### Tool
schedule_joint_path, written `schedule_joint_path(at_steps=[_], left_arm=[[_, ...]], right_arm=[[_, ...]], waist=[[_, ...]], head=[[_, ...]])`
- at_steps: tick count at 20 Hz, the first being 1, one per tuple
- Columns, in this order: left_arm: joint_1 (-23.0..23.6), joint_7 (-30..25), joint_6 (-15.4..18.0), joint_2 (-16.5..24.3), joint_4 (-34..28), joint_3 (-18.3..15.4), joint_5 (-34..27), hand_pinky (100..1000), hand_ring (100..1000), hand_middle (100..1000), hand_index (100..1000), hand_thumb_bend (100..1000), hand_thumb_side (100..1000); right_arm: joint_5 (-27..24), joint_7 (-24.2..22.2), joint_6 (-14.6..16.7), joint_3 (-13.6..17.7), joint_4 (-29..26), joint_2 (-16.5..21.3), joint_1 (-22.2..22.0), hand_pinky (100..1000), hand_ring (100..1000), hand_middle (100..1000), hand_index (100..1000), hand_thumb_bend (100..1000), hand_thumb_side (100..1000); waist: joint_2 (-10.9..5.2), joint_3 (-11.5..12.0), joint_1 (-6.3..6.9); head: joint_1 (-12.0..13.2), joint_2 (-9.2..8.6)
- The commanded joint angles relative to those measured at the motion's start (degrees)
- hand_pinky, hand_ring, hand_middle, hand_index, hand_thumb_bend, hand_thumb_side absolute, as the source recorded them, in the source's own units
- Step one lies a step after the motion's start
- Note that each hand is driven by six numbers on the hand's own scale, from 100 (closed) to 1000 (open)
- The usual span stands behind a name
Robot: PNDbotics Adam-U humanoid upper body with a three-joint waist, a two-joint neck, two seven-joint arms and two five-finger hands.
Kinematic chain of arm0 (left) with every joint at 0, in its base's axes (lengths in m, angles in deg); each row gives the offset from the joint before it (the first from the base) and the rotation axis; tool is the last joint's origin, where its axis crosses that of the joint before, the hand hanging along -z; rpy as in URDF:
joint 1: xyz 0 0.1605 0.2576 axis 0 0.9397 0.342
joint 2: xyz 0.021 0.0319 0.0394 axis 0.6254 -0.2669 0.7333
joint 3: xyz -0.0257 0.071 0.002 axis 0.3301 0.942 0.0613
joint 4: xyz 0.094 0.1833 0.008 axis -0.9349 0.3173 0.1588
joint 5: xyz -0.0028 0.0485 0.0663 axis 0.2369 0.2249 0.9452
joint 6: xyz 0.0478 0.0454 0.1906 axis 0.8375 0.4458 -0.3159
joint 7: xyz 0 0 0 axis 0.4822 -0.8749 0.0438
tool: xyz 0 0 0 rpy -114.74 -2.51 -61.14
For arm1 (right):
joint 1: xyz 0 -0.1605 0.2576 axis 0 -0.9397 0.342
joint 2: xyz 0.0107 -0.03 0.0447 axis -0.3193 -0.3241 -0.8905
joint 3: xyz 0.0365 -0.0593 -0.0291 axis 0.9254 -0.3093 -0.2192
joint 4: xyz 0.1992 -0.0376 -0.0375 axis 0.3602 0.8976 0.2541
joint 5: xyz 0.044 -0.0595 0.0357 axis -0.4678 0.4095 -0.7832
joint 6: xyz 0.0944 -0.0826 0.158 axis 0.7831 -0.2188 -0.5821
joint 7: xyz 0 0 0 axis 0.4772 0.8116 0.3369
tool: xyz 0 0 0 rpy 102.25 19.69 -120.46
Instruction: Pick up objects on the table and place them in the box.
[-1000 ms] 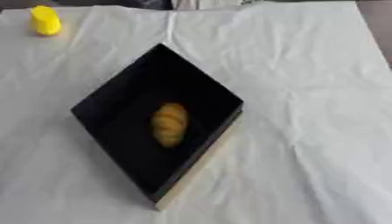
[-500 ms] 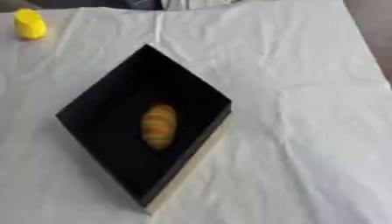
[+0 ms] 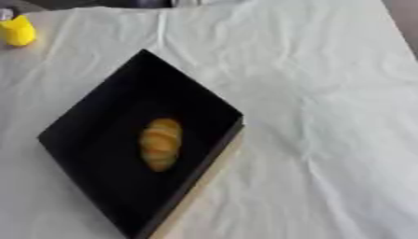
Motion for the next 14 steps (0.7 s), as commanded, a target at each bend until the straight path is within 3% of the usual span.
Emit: schedule_joint_path(at_steps=[1, 5, 10, 13, 14], left_arm=[[-1.5, 1.3, -1.9, 2.7, 1.8, -1.8, 0.4, 886, 855, 819, 933, 548, 339], [-1.5, 2.1, -3.3, 3.0, 3.2, -2.4, 0.3, 879, 851, 813, 928, 560, 309], [-1.4, 3.5, -4.8, 3.1, 4.6, -2.8, 0.3, 848, 824, 783, 905, 490, 297], [-1.2, 5.1, -5.2, 2.7, 5.2, -2.8, -0.3, 776, 707, 661, 830, 329, 278], [-1.1, 5.4, -5.1, 2.6, 5.4, -2.7, -0.7, 748, 660, 598, 784, 264, 223]], right_arm=[[0.5, -0.1, 0.3, 0.6, -0.9, 1.7, 0.9, 890, 884, 699, 847, 119, 235], [0.8, -0.2, 0.3, 0.7, -0.9, 1.4, 1.1, 892, 886, 698, 848, 108, 239], [0.8, -0.4, 0.3, 0.6, -0.9, 1.0, 1.3, 893, 887, 697, 849, 100, 261], [0.6, -0.6, 0.3, 0.5, -0.9, 0.7, 1.5, 894, 888, 696, 849, 100, 263], [0.6, -0.6, 0.3, 0.5, -0.9, 0.7, 1.5, 894, 888, 696, 849, 100, 263]], waist=[[-0.76, -0.2, -0.08], [0.81, -1.0, 0.06], [2.05, -1.3, 0.03], [2.36, -1.6, 0.07], [2.38, -1.7, 0.08]], head=[[1.9, -2.12], [2.5, -3.41], [2.8, -4.10], [3.0, -4.26], [3.1, -4.24]])
